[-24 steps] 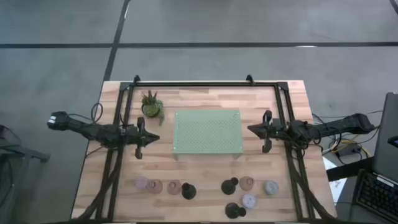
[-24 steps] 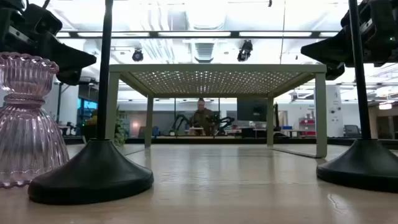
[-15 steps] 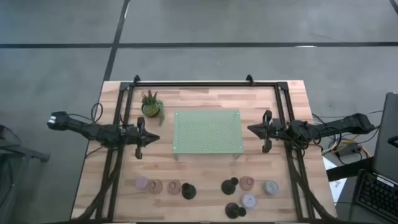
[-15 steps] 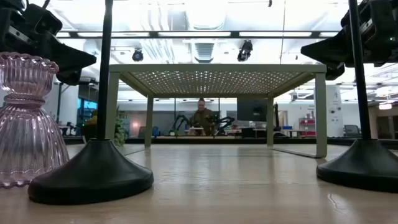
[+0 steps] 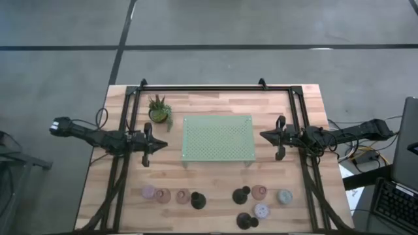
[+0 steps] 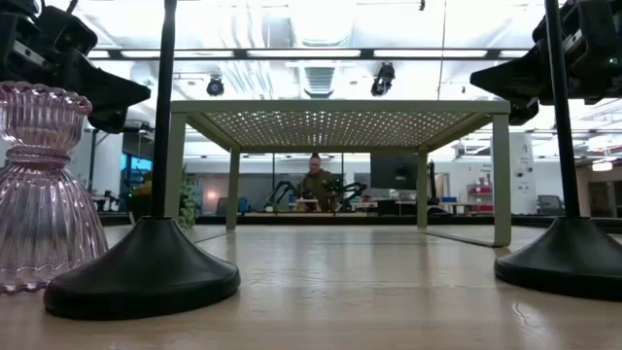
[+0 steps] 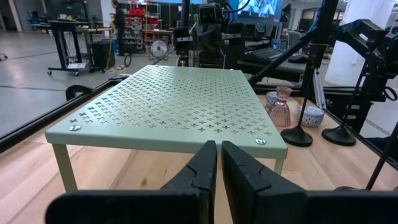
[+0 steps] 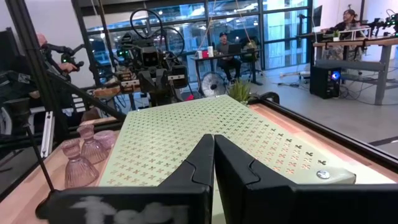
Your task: Pick & Place candle stick holders
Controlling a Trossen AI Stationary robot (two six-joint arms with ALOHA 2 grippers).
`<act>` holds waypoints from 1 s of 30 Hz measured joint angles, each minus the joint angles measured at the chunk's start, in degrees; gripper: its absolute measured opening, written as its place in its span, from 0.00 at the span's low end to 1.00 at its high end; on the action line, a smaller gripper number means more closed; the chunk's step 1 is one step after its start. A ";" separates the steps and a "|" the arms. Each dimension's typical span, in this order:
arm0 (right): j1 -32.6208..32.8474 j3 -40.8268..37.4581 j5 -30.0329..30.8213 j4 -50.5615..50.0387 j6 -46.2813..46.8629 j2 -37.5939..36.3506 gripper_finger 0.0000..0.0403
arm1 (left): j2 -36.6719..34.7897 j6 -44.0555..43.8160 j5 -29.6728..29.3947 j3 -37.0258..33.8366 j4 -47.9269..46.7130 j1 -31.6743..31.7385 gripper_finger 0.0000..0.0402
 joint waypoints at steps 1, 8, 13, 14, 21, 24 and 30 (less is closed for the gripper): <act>0.01 0.00 0.00 -0.01 0.00 0.00 0.02 | 0.02 0.01 0.00 0.00 0.00 0.00 0.08; 0.01 0.01 0.00 -0.01 0.00 0.00 0.02 | 0.02 -0.01 0.00 0.00 0.01 -0.02 0.08; 0.01 -0.01 0.00 -0.01 0.00 0.00 0.02 | 0.01 0.00 0.00 0.00 0.00 -0.01 0.08; 0.01 -0.01 0.00 0.01 0.00 0.00 0.02 | 0.01 0.00 0.00 0.00 0.00 -0.01 0.08; 0.08 -0.01 -1.87 0.76 5.73 0.00 0.02 | 0.00 0.01 0.00 0.00 -0.01 -0.02 0.08; 0.12 0.02 -4.17 3.79 12.59 0.00 0.02 | 0.02 -0.01 0.00 0.00 0.01 -0.02 0.08; 0.14 0.02 -13.84 5.35 15.89 0.23 0.02 | 0.01 -0.01 0.00 0.00 -0.01 -0.01 0.08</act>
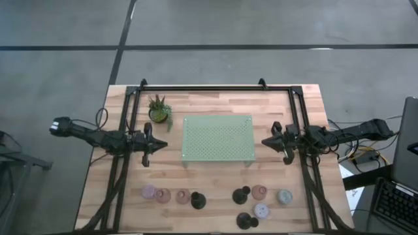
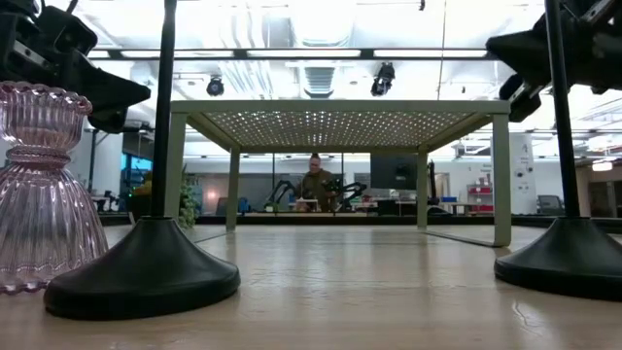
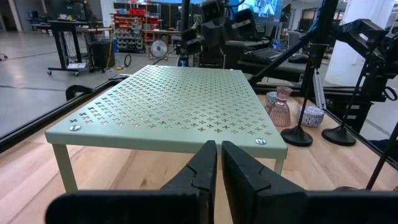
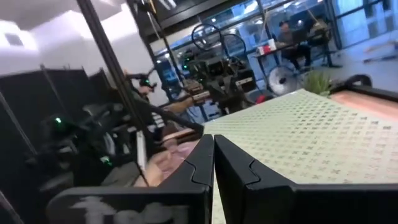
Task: Pick & Place candle stick holders
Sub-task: Put the right glass candle holder on the shelf
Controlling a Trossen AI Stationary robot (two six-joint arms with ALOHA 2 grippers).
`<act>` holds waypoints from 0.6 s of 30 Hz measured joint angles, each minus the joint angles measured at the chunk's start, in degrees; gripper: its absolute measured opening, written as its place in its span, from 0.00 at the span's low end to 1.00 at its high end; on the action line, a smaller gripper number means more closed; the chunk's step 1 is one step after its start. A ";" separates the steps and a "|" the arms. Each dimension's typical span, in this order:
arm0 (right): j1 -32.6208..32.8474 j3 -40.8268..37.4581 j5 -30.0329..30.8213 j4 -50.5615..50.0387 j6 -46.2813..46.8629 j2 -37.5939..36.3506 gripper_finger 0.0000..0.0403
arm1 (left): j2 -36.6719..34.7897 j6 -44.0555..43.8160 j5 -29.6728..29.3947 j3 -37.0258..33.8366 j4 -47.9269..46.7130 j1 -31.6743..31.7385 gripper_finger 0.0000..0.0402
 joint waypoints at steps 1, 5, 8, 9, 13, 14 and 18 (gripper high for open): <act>0.00 0.00 -0.01 0.76 1.73 -0.05 0.02 | 0.01 0.02 0.00 0.00 0.00 -0.01 0.08; 0.22 0.00 -4.95 3.18 7.33 0.02 0.02 | 0.01 0.00 0.00 0.00 0.00 0.01 0.08; 1.65 0.01 -11.04 3.18 11.27 0.16 0.02 | -0.01 0.01 0.00 0.00 0.00 0.00 0.08; 2.46 0.14 -11.98 3.30 11.96 0.26 0.02 | -0.01 0.02 0.00 0.00 0.00 -0.01 0.08; 6.25 2.71 -16.19 4.08 13.46 0.41 0.03 | 0.01 0.02 0.00 0.00 0.00 -0.01 0.08; 7.15 3.71 -16.26 3.91 14.29 0.39 0.04 | 0.00 0.01 0.00 0.00 0.01 0.00 0.08; 11.52 9.23 -15.46 -1.73 15.19 2.34 0.10 | 0.01 0.00 0.00 0.00 0.00 -0.01 0.08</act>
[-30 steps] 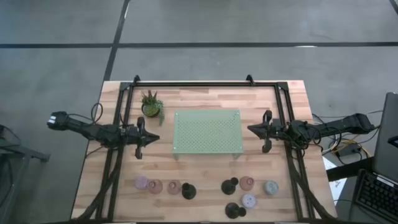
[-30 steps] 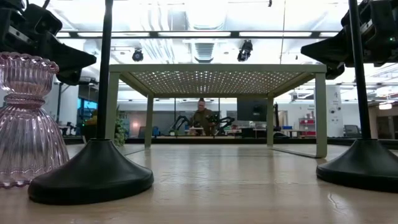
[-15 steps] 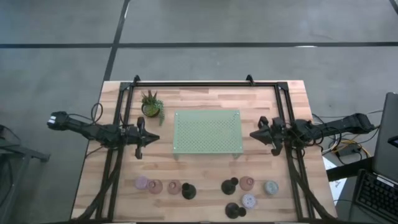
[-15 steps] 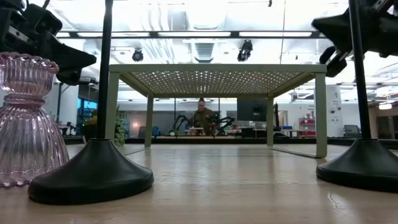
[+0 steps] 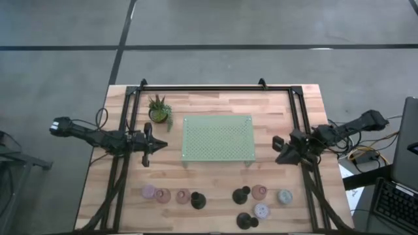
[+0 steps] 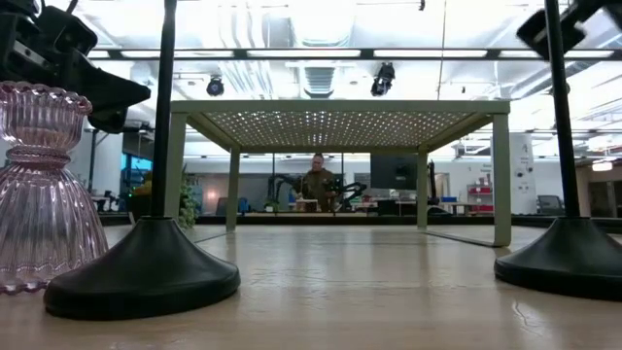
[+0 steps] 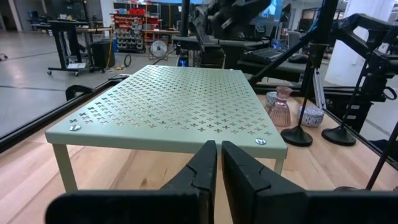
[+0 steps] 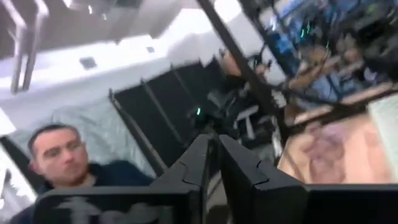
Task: Pick & Place candle stick holders
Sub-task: Put the right glass candle holder on the shelf
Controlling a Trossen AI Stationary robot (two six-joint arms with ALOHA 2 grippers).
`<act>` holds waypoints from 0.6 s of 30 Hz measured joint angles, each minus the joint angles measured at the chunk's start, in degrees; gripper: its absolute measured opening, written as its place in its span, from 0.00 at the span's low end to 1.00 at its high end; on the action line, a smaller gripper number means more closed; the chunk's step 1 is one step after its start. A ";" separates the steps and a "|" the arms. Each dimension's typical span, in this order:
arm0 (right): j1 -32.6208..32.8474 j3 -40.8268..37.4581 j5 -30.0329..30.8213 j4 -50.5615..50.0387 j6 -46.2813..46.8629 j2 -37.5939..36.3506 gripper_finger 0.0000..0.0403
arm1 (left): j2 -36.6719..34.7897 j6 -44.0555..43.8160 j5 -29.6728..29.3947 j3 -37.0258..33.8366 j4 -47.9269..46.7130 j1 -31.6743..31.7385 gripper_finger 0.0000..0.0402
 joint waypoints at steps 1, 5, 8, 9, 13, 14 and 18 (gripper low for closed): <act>1.03 1.92 0.99 -4.66 -0.45 0.66 0.12 | -0.01 0.01 0.00 0.00 0.00 0.00 0.08; 4.65 9.86 7.51 -24.64 -0.77 5.39 0.22 | -0.02 0.00 0.00 0.00 0.00 0.00 0.08; 6.34 15.04 8.38 -33.36 3.09 9.75 0.31 | 0.00 0.00 0.00 0.00 0.00 0.00 0.08; 6.70 16.70 8.51 -35.11 4.54 11.27 0.34 | -0.02 0.00 0.00 0.00 0.01 0.00 0.08; 8.97 23.09 8.62 -43.62 9.22 18.31 0.46 | -0.02 0.00 0.00 0.00 0.00 0.02 0.08; 9.54 24.73 8.65 -46.07 9.64 20.25 0.49 | -0.02 0.00 0.00 0.00 0.00 0.01 0.08; 12.55 31.15 10.06 -54.86 9.90 28.62 0.58 | 0.00 0.02 0.00 0.00 0.01 0.00 0.08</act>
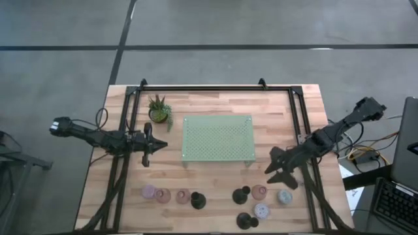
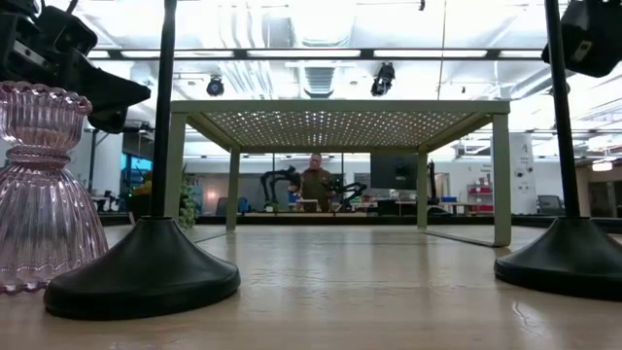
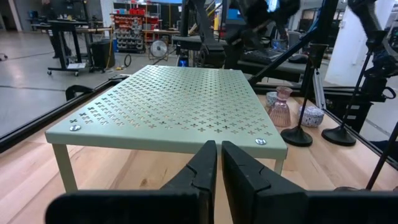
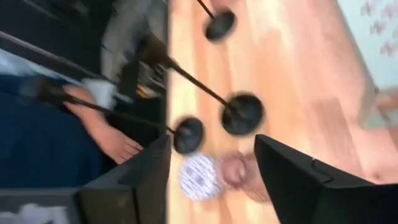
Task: Pick & Place candle stick holders
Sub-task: Put the right glass candle holder on the shelf
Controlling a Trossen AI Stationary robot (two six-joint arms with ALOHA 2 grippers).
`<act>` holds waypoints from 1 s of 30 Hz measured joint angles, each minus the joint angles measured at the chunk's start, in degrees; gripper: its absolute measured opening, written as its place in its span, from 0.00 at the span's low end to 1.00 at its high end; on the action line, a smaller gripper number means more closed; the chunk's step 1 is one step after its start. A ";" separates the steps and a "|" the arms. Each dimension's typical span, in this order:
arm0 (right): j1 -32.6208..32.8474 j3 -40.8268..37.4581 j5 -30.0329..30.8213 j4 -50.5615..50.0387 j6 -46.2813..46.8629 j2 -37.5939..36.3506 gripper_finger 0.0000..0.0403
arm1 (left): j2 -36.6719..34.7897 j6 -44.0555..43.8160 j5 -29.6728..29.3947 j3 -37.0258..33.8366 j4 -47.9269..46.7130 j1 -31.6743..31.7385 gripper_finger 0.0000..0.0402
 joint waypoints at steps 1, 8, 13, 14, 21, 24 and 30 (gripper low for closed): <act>0.70 1.57 0.00 -1.14 -0.22 2.20 0.60 | 0.00 -0.02 0.00 0.00 -0.02 0.00 0.08; 6.16 11.89 1.89 -5.80 -3.43 16.01 0.70 | 0.00 -0.02 0.00 0.00 -0.03 0.00 0.08; 8.90 20.77 6.62 -21.51 -4.09 23.94 0.71 | -0.01 0.00 0.00 0.00 -0.01 0.01 0.08; 9.48 22.03 8.00 -23.80 -4.12 25.35 0.70 | -0.02 -0.02 0.00 0.00 0.00 0.00 0.08; 12.24 25.67 10.54 -28.10 -5.45 32.78 0.68 | 0.00 -0.02 0.00 0.00 -0.01 0.00 0.08; 12.43 25.05 10.81 -28.07 -6.25 34.43 0.67 | 0.00 -0.02 0.00 0.00 -0.01 0.00 0.08; 12.47 24.19 10.88 -27.41 -6.45 36.51 0.66 | 0.00 -0.01 0.00 0.00 -0.02 0.00 0.08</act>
